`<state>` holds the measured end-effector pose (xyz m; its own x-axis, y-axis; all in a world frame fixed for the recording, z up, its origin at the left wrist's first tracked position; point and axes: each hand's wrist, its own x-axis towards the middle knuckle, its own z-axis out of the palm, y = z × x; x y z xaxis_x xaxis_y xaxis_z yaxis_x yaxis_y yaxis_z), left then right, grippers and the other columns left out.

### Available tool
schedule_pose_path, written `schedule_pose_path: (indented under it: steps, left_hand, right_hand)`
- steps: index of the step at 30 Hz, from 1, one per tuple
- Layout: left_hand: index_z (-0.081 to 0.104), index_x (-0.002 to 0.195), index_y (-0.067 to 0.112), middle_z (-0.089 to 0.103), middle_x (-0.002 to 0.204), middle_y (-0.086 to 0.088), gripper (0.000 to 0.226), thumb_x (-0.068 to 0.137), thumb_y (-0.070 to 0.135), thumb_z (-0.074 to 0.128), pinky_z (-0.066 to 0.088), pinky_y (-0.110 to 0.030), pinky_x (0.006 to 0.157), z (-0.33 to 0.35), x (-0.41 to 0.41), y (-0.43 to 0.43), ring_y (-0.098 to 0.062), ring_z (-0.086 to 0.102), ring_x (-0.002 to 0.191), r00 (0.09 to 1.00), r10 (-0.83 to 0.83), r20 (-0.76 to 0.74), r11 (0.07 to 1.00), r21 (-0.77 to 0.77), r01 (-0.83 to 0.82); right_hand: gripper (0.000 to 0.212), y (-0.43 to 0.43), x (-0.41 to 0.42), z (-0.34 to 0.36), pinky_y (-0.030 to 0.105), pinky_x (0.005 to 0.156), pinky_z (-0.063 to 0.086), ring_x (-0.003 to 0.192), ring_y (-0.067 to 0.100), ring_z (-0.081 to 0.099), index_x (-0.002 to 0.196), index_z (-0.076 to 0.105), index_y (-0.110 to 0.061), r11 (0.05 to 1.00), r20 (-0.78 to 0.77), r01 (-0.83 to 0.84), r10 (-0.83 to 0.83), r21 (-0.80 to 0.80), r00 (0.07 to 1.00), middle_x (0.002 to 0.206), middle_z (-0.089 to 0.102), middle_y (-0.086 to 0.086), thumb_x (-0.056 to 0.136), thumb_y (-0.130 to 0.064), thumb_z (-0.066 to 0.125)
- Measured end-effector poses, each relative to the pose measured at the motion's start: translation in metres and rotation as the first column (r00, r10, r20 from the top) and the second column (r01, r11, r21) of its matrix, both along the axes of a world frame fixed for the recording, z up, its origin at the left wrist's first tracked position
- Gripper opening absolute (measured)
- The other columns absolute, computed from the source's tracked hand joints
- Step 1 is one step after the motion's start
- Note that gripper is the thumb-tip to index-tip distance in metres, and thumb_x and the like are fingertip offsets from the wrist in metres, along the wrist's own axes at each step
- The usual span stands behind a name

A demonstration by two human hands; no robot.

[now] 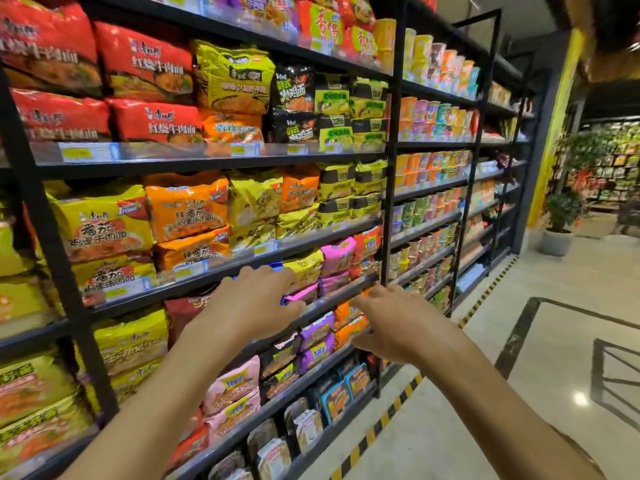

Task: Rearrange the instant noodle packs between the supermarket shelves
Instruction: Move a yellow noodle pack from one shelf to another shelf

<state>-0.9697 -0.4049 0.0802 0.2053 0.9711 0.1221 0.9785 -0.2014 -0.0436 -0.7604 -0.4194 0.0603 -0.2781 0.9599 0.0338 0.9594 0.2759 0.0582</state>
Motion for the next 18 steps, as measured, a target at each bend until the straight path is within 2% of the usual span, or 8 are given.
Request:
schedule_pose_path:
  steps: [7,11,18]
  left_hand:
    - [0.037,0.153,0.033,0.048,0.154,0.004,0.059,0.1,0.058,0.046,0.045,-0.045,0.106,0.01,0.024,0.077,-0.024,0.044,0.141,0.998,0.004,0.063,0.999,0.044,-0.007]
    - [0.038,0.153,0.033,0.049,0.152,0.001,0.06,0.099,0.059,0.048,0.045,-0.044,0.104,0.017,0.031,0.12,-0.025,0.045,0.139,0.995,0.043,0.091,0.994,0.096,-0.052]
    - [0.038,0.152,0.033,0.051,0.15,0.002,0.059,0.1,0.058,0.046,0.046,-0.043,0.104,0.017,0.027,0.18,-0.025,0.047,0.137,0.989,0.139,0.05,0.986,0.086,-0.142]
  right_hand:
    - [0.058,0.082,0.023,0.021,0.048,0.106,0.041,0.135,0.031,0.04,0.148,0.039,-0.025,0.999,0.036,-0.023,0.021,0.036,0.999,0.149,0.043,0.007,0.096,-0.043,0.057]
    - [0.051,0.135,0.025,0.035,0.046,0.102,0.04,0.133,0.032,0.042,0.145,0.043,-0.027,0.989,0.037,-0.066,0.061,0.129,0.997,0.144,0.047,0.008,0.096,-0.04,0.054]
    - [0.057,0.218,0.021,0.032,0.046,0.104,0.042,0.133,0.031,0.044,0.149,0.037,-0.028,0.989,0.029,-0.135,0.133,0.065,0.991,0.145,0.046,0.007,0.097,-0.046,0.054]
